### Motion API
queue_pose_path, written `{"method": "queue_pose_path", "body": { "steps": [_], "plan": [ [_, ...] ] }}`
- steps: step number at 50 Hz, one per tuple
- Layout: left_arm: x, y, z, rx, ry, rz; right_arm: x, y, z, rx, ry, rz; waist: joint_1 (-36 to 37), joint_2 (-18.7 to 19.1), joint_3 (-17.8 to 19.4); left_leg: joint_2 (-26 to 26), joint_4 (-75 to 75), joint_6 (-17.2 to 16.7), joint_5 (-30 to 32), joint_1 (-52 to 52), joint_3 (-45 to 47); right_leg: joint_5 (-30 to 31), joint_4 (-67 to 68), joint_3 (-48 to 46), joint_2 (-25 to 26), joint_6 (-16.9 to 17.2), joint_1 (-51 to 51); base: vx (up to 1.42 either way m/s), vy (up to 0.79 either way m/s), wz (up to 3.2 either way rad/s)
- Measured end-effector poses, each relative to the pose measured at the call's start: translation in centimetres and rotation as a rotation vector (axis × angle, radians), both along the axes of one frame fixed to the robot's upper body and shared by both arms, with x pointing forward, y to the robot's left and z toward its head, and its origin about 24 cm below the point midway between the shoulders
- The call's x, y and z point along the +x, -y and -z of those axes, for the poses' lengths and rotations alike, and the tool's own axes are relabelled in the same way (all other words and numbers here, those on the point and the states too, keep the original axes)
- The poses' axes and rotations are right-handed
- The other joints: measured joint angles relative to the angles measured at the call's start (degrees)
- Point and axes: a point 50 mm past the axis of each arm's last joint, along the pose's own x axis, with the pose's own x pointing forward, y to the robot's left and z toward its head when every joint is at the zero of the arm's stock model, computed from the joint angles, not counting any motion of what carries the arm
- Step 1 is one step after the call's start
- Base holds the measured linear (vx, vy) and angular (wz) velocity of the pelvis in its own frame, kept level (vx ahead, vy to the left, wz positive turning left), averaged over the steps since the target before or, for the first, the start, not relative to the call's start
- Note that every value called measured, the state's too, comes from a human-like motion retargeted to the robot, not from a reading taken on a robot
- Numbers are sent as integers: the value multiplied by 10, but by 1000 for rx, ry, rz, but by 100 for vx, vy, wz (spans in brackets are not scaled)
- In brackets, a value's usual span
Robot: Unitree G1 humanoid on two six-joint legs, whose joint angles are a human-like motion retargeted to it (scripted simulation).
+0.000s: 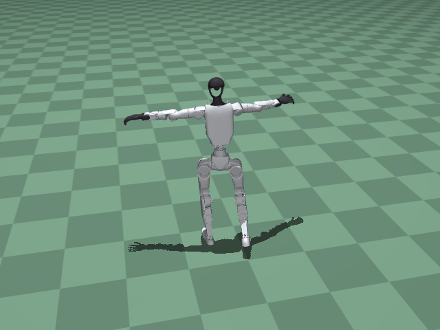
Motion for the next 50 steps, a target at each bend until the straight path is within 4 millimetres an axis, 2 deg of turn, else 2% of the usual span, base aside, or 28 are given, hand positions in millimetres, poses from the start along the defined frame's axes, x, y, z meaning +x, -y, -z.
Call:
{"method": "queue_pose_path", "body": {
  "steps": [2,5,6,8,10,12,14,15,17,19,21,22,23,25,27,28,30,32,33,35,37,38,40,42,43,45,47,50],
  "plan": [
    [3,1,17,-23,35,10,9,-4,13,38,8,-11,37,-13,-20,-4,-60,-8,66,-17,13,66,-112,52,19,31,63,-93,-27,-78],
    [10,4,37,-48,67,38,11,-5,24,73,0,-13,61,-32,-52,-25,-127,-23,137,-67,-2,183,-294,124,35,77,152,-101,-31,28],
    [15,5,39,-47,73,55,9,-4,21,64,-5,-9,56,-38,-55,-37,-116,-25,143,-94,-3,180,-347,121,26,76,172,-114,-28,130],
    [27,8,37,-41,75,98,3,-1,8,25,-13,-2,38,-49,-45,-57,-22,-18,125,-163,13,129,-440,83,-2,65,206,-123,-21,184],
    [38,9,25,-21,78,138,3,-2,-14,-36,-10,-9,26,-48,-8,-44,180,3,64,-246,39,30,-487,33,-18,44,217,-126,-13,128],
    [36,8,8,12,72,135,19,-12,-30,-93,11,-52,40,-32,36,8,358,23,7,-292,42,-62,-455,30,-1,14,185,-117,-11,-25],
    [25,5,1,18,33,96,48,-29,-32,-125,9,-129,54,-20,59,53,452,40,-29,-303,35,-111,-372,40,21,-17,113,-99,-11,-64],
    [20,4,1,9,10,76,64,-39,-29,-135,-6,-171,57,-18,62,65,472,48,-40,-300,30,-119,-333,40,29,-25,75,-77,-11,11],
    [23,5,12,-16,-19,89,86,-54,3,-111,-80,-238,46,-15,47,54,440,42,-38,-265,10,-85,-356,7,32,-9,53,-54,-10,110],
    [37,8,17,4,-69,155,89,-61,62,-21,-186,-277,42,-23,19,39,352,19,-28,-195,4,-33,-425,-46,26,25,70,-22,-9,173],
    [56,15,12,65,-115,239,72,-64,127,129,-271,-263,37,-40,-20,37,221,-1,-14,-108,39,21,-495,-128,14,58,91,-13,-1,250],
    [65,18,9,89,-116,272,63,-66,148,198,-293,-241,27,-42,-38,45,159,-7,-6,-73,73,46,-527,-177,9,70,97,-21,8,319],
    [70,20,6,105,-110,293,59,-66,156,228,-300,-227,17,-35,-51,73,132,-18,-4,-46,128,58,-525,-221,11,84,92,-18,11,356],
    [94,32,-14,227,-142,391,24,-67,205,357,-360,-150,-31,-53,-99,67,-2,-36,68,31,240,99,-575,-317,1,108,112,-13,16,448],
    [111,44,-28,283,-137,472,-2,-58,216,377,-374,-97,-69,-38,-107,89,-31,-72,109,80,312,70,-545,-363,-1,87,120,-12,26,436],
    [122,51,-33,301,-142,520,-16,-51,216,370,-376,-79,-79,-22,-101,103,-40,-98,118,104,318,34,-487,-372,-8,59,118,-12,36,362],
    [147,66,-44,338,-177,603,-43,-30,202,355,-407,-47,-79,7,-80,118,-61,-139,83,133,274,-60,-213,-323,-67,-2,41,-12,42,300],
    [165,80,-64,383,-104,623,-69,-11,182,353,-351,54,-85,-11,-30,85,-37,-118,11,133,184,-96,27,-197,-126,-8,-42,-9,33,310],
    [171,86,-73,398,-76,627,-82,-4,175,349,-315,104,-96,-20,-8,88,43,-91,-31,105,139,-105,105,-140,-136,-6,-65,-2,18,330],
    [185,97,-80,386,12,632,-103,2,172,370,-241,209,-99,-32,33,69,103,-22,-52,78,56,-108,195,-48,-123,-23,-90,4,2,309],
    [199,108,-70,367,63,663,-121,-1,186,400,-203,270,-98,-29,45,70,116,-28,-31,58,-10,-101,209,-1,-83,-33,-90,17,-16,288],
    [205,112,-58,344,72,681,-129,-5,197,427,-196,287,-97,-24,43,74,91,-39,-7,61,-39,-94,191,14,-53,-34,-82,23,-32,289],
    [217,120,-19,278,44,740,-149,-17,224,498,-236,289,-99,-15,26,82,20,-51,66,75,-100,-67,126,30,2,-33,-58,22,-47,318],
    [220,123,21,184,70,732,-161,-26,241,552,-209,315,-121,2,21,96,-40,-67,163,71,-159,-49,3,38,56,-25,-10,10,-58,382],
    [222,127,39,142,72,743,-168,-31,249,573,-212,327,-130,7,18,99,-64,-70,214,64,-177,-24,-56,44,74,-21,9,-2,-59,409],
    [227,138,66,83,76,779,-186,-37,258,591,-219,365,-142,7,15,102,-95,-70,283,46,-154,52,-165,54,89,-7,41,-12,-57,413],
    [231,145,77,46,87,794,-201,-34,253,569,-179,434,-147,1,17,95,-74,-55,271,26,-93,98,-230,49,82,8,67,-24,-57,387],
    [233,143,71,52,60,786,-213,-21,231,500,-83,515,-135,-23,20,69,114,-16,168,-32,-80,51,-245,-13,55,21,88,-32,-54,285]
  ]
}}
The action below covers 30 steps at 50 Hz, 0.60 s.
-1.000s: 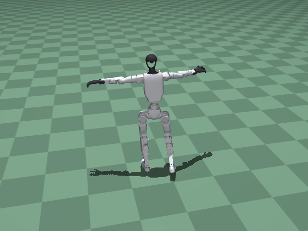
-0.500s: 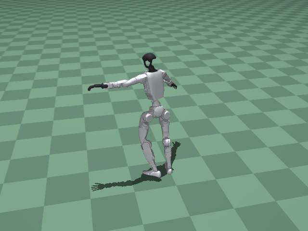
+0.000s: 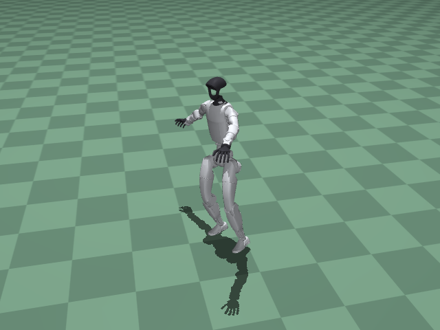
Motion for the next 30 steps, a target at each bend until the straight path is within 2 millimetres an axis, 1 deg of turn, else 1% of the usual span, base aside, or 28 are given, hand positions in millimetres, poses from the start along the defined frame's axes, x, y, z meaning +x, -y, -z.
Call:
{"method": "queue_pose_path", "body": {
  "steps": [2,3,5,7,9,10,11,12,13,14,15,16,17,18,20,22,23,25,27,28,30],
  "plan": [
    [-8,-15,-18,42,-23,-59,8,9,-15,-37,37,-18,16,-18,-5,-3,162,18,-72,-46,2,-38,30,-44,-8,-10,-24,-38,-49,181],
    [-13,-23,-27,61,-31,-96,15,13,-21,-47,50,-46,23,-26,-8,1,225,28,-99,-60,11,-45,42,-63,-9,-17,-41,-43,-49,164],
    [-23,-35,-42,81,-41,-164,27,17,-29,-61,57,-112,34,-41,-10,0,302,42,-129,-60,32,-33,35,-100,-11,-20,-63,-47,-50,173],
    [-28,-42,-50,82,-31,-215,33,18,-33,-72,54,-139,31,-55,-15,-8,314,41,-138,-33,65,16,-24,-141,-11,-8,-66,-53,-49,216],
    [-32,-45,-51,69,-15,-242,32,18,-33,-84,50,-119,17,-72,-30,-14,284,33,-142,12,122,94,-109,-183,-18,9,-61,-61,-42,249],
    [-34,-47,-49,60,-9,-248,29,17,-32,-87,48,-101,8,-81,-40,-19,258,27,-140,39,154,141,-152,-200,-22,16,-60,-69,-35,240],
    [-37,-49,-44,56,-12,-246,27,17,-31,-87,43,-85,0,-89,-51,-38,219,15,-115,67,168,197,-196,-197,-23,21,-58,-74,-30,222],
    [-41,-52,-40,55,-18,-244,24,16,-29,-86,40,-71,-7,-95,-61,-58,178,2,-82,94,174,249,-235,-181,-21,23,-58,-79,-27,194],
    [-46,-55,-36,58,-30,-240,21,16,-29,-83,37,-59,-13,-98,-69,-83,134,-16,-37,118,161,292,-265,-142,-15,23,-59,-83,-24,176],
    [-52,-59,-33,64,-43,-240,18,18,-32,-86,41,-46,-17,-95,-72,-102,89,-32,-5,141,141,311,-278,-96,-7,18,-61,-87,-20,162],
    [-57,-63,-33,72,-57,-240,15,20,-36,-91,49,-32,-21,-88,-74,-117,43,-48,19,165,117,317,-282,-46,3,11,-65,-90,-15,151],
    [-62,-68,-38,100,-71,-246,13,25,-46,-106,57,-25,-21,-71,-69,-111,-8,-54,-9,187,102,280,-216,-35,13,21,-89,-93,-10,148],
    [-67,-72,-45,121,-80,-255,11,30,-57,-125,71,-14,-22,-51,-61,-100,-54,-59,-44,205,88,240,-148,-30,22,22,-112,-100,-3,158],
    [-70,-75,-52,129,-80,-271,9,36,-73,-156,97,5,-24,-22,-47,-80,-93,-61,-91,212,79,192,-75,-40,28,1,-130,-103,1,178],
    [-78,-81,-76,180,-64,-322,7,46,-105,-222,113,37,-31,15,-14,-57,-129,-34,-168,206,53,99,121,-72,7,-14,-172,-102,3,195],
    [-85,-85,-98,240,-23,-370,9,51,-126,-311,68,36,-30,20,9,-65,-91,18,-191,155,12,36,262,-54,-17,-23,-182,-97,-1,170],
    [-89,-87,-106,265,8,-385,14,52,-130,-357,30,17,-23,19,13,-71,-65,31,-186,120,-2,18,308,-31,-16,-23,-182,-91,-2,102],
    [-94,-88,-114,298,69,-396,30,50,-129,-423,-56,-65,12,21,5,-73,-70,26,-144,77,-5,10,350,14,4,-17,-167,-85,-2,11],
    [-98,-90,-105,286,82,-382,52,45,-116,-415,-124,-182,62,30,-19,-63,-152,10,-66,75,9,36,326,29,19,-17,-128,-80,-5,-65],
    [-100,-92,-96,267,67,-375,62,42,-109,-393,-144,-234,83,37,-36,-56,-198,3,-19,75,12,57,297,27,25,-17,-104,-83,-10,-50],
    [-107,-97,-76,213,13,-366,77,39,-100,-338,-163,-312,111,57,-71,-41,-272,-15,81,63,5,121,215,30,49,-10,-49,-87,-14,-3]
  ]
}}
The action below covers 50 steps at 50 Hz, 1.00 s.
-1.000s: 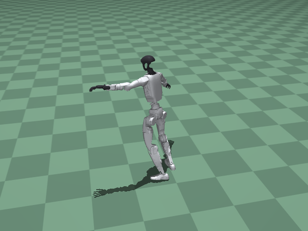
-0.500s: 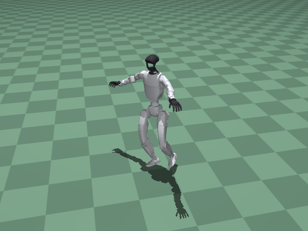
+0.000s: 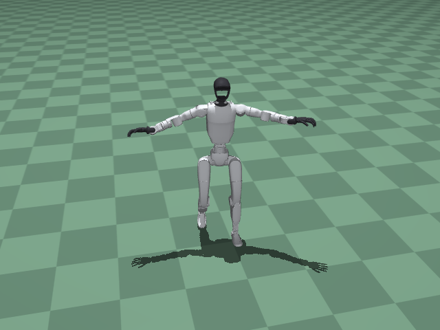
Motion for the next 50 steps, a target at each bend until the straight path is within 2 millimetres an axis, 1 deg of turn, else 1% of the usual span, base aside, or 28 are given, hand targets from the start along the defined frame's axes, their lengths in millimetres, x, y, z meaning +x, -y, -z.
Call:
{"method": "queue_pose_path", "body": {
  "steps": [2,3,4,5,7,9,10,12,13,15,17,19,20,22,24,26,28,30,32,34,38,40,42,43,45,47,48,50],
  "plan": [
    [-9,-6,13,-44,-92,-15,7,0,0,47,-9,-33,12,16,-23,14,-31,-32,57,-27,0,59,-106,15,27,14,60,-94,-16,63],
    [-20,-11,14,-28,-252,-53,10,2,-5,76,-26,-60,12,22,-26,19,-37,-46,60,-39,11,66,-169,18,30,18,93,-101,-15,99],
    [-21,-12,10,-53,-185,-55,12,4,-13,66,13,-44,12,20,-18,17,-34,-50,53,-50,23,45,-227,18,24,17,123,-106,-14,116],
    [-17,-10,3,-99,-3,-42,13,7,-23,37,81,-6,13,14,-6,11,-27,-49,41,-59,37,10,-284,16,12,14,150,-112,-13,120],
    [-26,-15,-17,-116,68,-85,19,12,-48,31,152,-4,7,-2,33,-2,39,-24,4,-82,43,-78,-339,5,-14,6,170,-116,-9,109],
    [-41,-21,-39,-143,116,-147,26,15,-76,28,224,-25,-2,-15,68,0,163,4,-67,-116,46,-140,-316,-15,-34,-5,143,-113,-2,82],
    [-50,-23,-48,-162,135,-187,29,16,-90,26,262,-36,-7,-20,80,6,235,17,-109,-137,51,-161,-287,-25,-41,-11,116,-107,3,78],
    [-64,-27,-52,-195,171,-257,32,16,-110,-8,339,-32,-27,-30,77,23,341,37,-165,-155,73,-157,-257,-39,-56,-9,57,-100,6,97],
    [-68,-29,-50,-210,182,-281,32,16,-116,-23,369,-25,-39,-35,70,27,372,44,-180,-151,82,-137,-266,-47,-65,-2,38,-95,11,116],
    [-71,-30,-40,-239,189,-312,34,15,-117,-34,400,-12,-66,-44,47,23,387,46,-192,-123,83,-64,-324,-65,-82,19,17,-91,16,115],
    [-72,-31,-27,-259,163,-322,34,15,-104,-3,381,1,-82,-60,21,-2,339,31,-181,-66,67,36,-403,-71,-101,43,11,-90,23,76],
    [-74,-33,-16,-271,128,-328,31,15,-89,43,346,17,-89,-74,-1,-28,283,16,-145,-6,34,114,-465,-74,-115,52,3,-93,28,38],
    [-76,-33,-12,-276,110,-331,30,15,-83,66,327,24,-91,-78,-10,-38,260,11,-118,21,14,138,-489,-77,-121,51,-2,-99,31,10],
    [-81,-35,-11,-272,76,-336,27,16,-82,78,298,21,-83,-73,-13,-44,227,7,-86,68,-26,132,-493,-95,-123,35,-10,-106,33,-17],
    [-86,-37,-16,-263,45,-332,29,17,-96,58,283,-15,-67,-52,5,-30,175,0,-131,115,-45,86,-424,-104,-111,16,-22,-115,37,-48],
    [-93,-38,-26,-247,10,-340,32,17,-118,21,281,-59,-49,-24,38,-9,129,4,-215,138,-39,2,-244,-94,-93,2,-62,-119,33,-43],
    [-101,-39,-36,-234,-24,-373,34,16,-139,-14,301,-76,-41,-22,66,-13,166,39,-273,98,-35,-79,-29,-79,-99,-9,-110,-115,21,2],
    [-107,-40,-39,-230,-44,-413,35,15,-148,-36,327,-73,-31,-33,74,-27,255,59,-279,14,-32,-127,122,-74,-111,-27,-130,-108,15,7],
    [-108,-41,-31,-228,-44,-439,39,14,-142,-46,345,-58,-1,-43,60,-31,245,38,-230,-33,-12,-133,174,-68,-102,-33,-115,-99,12,-54],
    [-107,-41,-11,-243,-55,-447,44,14,-128,-33,338,-48,33,-47,38,-28,148,14,-144,-32,7,-104,142,-58,-69,-23,-70,-97,5,-83],
    [-110,-39,47,-345,-94,-439,47,13,-105,1,297,-46,67,-20,-7,-4,-39,-23,61,-36,7,-1,-66,-48,1,-13,50,-105,-5,-36],
    [-112,-37,67,-398,-113,-422,47,13,-104,1,275,-59,75,-14,-17,0,-74,-45,98,-50,9,33,-190,-40,3,-22,104,-117,-9,-6],
    [-111,-37,70,-420,-115,-400,48,13,-113,-18,271,-72,72,-28,-3,-15,-40,-32,68,-60,14,-6,-292,-26,-23,-25,141,-127,-10,21],
    [-110,-37,66,-421,-115,-390,49,13,-120,-26,275,-79,66,-41,12,-27,16,-15,36,-70,16,-46,-324,-22,-43,-23,150,-131,-10,41],
    [-108,-40,48,-407,-120,-379,52,12,-135,-40,294,-102,48,-66,47,-40,227,18,-62,-123,26,-129,-329,-28,-82,-17,133,-130,-6,46],
    [-110,-42,28,-351,-113,-394,56,10,-146,-76,318,-111,29,-67,61,-15,436,38,-147,-171,34,-170,-287,-39,-85,-15,70,-123,-2,25],
    [-111,-42,22,-322,-106,-404,59,9,-147,-98,319,-109,20,-65,59,-5,499,43,-172,-177,33,-168,-276,-41,-83,-12,38,-117,-2,16],
    [-111,-42,21,-286,-90,-411,68,7,-136,-121,282,-107,-2,-63,45,-9,544,39,-190,-154,21,-119,-299,-36,-77,-5,-9,-112,-2,14]
  ]
}}
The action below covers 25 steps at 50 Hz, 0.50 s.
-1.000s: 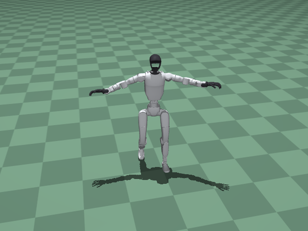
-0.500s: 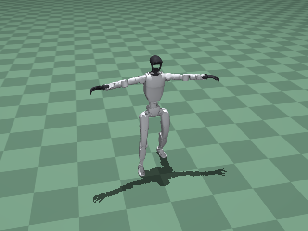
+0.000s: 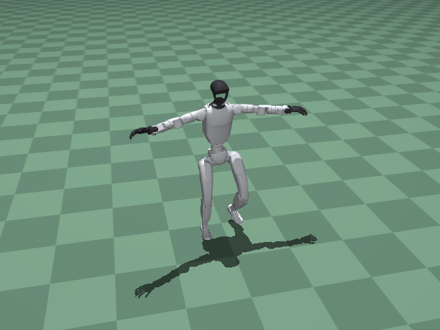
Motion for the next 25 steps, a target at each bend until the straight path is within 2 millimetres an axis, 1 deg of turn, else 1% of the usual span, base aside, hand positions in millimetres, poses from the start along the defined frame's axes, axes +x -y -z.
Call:
{"method": "queue_pose_path", "body": {
  "steps": [3,5,7,8,9,10,12,13,14,15,16,17,18,20,23,25],
  "plan": [
    [7,3,19,-30,18,42,11,-4,43,50,-162,-23,-35,-5,-25,-62,-106,-28,33,109,-44,164,-128,11,-2,16,-11,-108,3,20],
    [12,5,31,-71,17,83,13,-6,71,106,-287,-48,-57,-5,-44,-108,-211,-48,92,184,-93,273,-203,24,-3,34,-15,-114,9,23],
    [13,5,33,-94,-4,116,13,-8,84,131,-371,-78,-69,13,-59,-121,-297,-56,161,237,-136,302,-210,35,10,39,-29,-124,11,1],
    [13,5,31,-92,-8,126,14,-8,83,122,-384,-91,-72,29,-59,-111,-333,-56,174,257,-141,287,-188,38,22,30,-35,-132,12,-27],
    [12,4,25,-80,-4,128,16,-8,76,98,-372,-101,-70,51,-52,-90,-367,-55,154,274,-128,252,-127,40,42,20,-50,-137,13,-49],
    [11,3,18,-63,4,128,17,-7,65,68,-348,-108,-66,75,-40,-62,-400,-54,117,288,-107,208,-46,41,64,10,-70,-138,15,-55],
    [6,0,-8,6,34,98,18,-5,35,19,-263,-95,-61,104,-9,-29,-449,-39,7,293,-71,122,194,22,76,19,-131,-134,13,-33],
    [2,-1,-21,40,49,77,17,-4,21,1,-215,-79,-61,104,5,-31,-455,-19,-36,283,-68,91,302,14,62,24,-151,-127,9,-7],
    [-1,-1,-31,66,54,57,15,-4,11,-11,-175,-63,-59,99,16,-38,-443,4,-65,261,-68,66,381,13,45,25,-157,-123,5,1],
    [-5,-2,-39,87,55,38,13,-3,3,-21,-139,-47,-56,90,24,-48,-423,29,-86,234,-69,44,446,16,26,22,-156,-119,1,-19],
    [-7,-2,-43,102,51,21,13,-3,1,-24,-112,-31,-45,79,27,-56,-399,37,-82,201,-63,28,471,28,17,16,-142,-115,-2,-44],
    [-9,-2,-44,114,47,6,12,-3,1,-25,-90,-18,-33,69,28,-61,-384,39,-72,171,-54,17,484,40,11,12,-124,-111,-4,-83],
    [-10,-2,-42,121,43,-5,13,-4,4,-20,-76,-8,-15,62,25,-60,-388,29,-47,149,-42,14,473,53,12,9,-99,-108,-6,-111],
    [-10,-3,-28,117,40,-15,16,-5,17,6,-56,1,25,54,11,-48,-439,7,27,126,-16,34,404,79,26,11,-41,-105,-10,-139],
    [-10,-2,9,35,34,-5,17,-5,33,62,-55,-10,69,62,-29,-18,-551,-18,173,99,-4,106,213,102,59,25,51,-108,-20,-109],
    [-10,0,28,-16,40,5,14,-4,33,72,-44,-10,84,63,-50,-13,-592,-44,233,74,-20,168,79,100,59,28,108,-116,-25,-50]
  ]
}}
